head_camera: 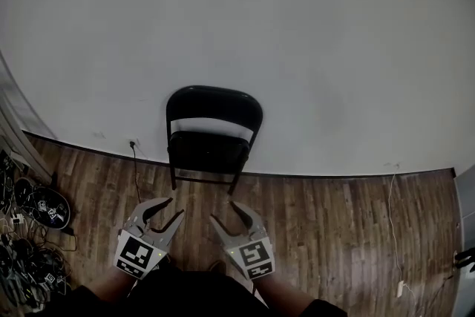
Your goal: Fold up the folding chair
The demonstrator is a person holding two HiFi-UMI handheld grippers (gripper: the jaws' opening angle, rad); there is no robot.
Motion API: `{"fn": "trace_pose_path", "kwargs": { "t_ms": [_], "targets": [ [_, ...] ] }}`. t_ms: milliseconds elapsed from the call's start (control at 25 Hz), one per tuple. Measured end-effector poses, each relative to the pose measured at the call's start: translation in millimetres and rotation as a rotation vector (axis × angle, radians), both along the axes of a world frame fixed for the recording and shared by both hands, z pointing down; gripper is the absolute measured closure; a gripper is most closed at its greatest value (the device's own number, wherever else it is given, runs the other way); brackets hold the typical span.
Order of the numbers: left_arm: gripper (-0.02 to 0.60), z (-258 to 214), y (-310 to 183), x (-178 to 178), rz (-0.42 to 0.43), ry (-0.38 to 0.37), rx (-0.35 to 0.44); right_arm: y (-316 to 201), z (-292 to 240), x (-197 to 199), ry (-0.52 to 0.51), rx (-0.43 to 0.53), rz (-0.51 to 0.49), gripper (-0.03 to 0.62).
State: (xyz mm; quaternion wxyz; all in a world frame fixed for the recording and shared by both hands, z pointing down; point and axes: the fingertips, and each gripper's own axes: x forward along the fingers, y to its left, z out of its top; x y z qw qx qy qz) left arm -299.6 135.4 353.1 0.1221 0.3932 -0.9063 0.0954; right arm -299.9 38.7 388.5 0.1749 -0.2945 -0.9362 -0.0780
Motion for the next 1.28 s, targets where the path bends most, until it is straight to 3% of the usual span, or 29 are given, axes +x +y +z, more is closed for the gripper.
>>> {"fn": "trace_pose_path", "kwargs": {
  "t_ms": [320,600,920,1280],
  "targets": [
    [0.474,-22,-64,30,0.033,0.001,0.077,-36,-23,28,-0.034,-0.213,-0.040,0.465],
    [0.511,-52,-80,40,0.149,-0.038,0.112,-27,-68,38,-0.106,-0.272,-0.050,0.582],
    [0.566,-85,-67,44,0.221,-0.094,0.174,-4,-107,44,-0.173,-0.289,-0.050,0.591],
    [0.581,-80,-54,52,0.258,-0.069,0.184,11,-112,48,-0.162,-0.293,-0.038,0.591]
  ]
}}
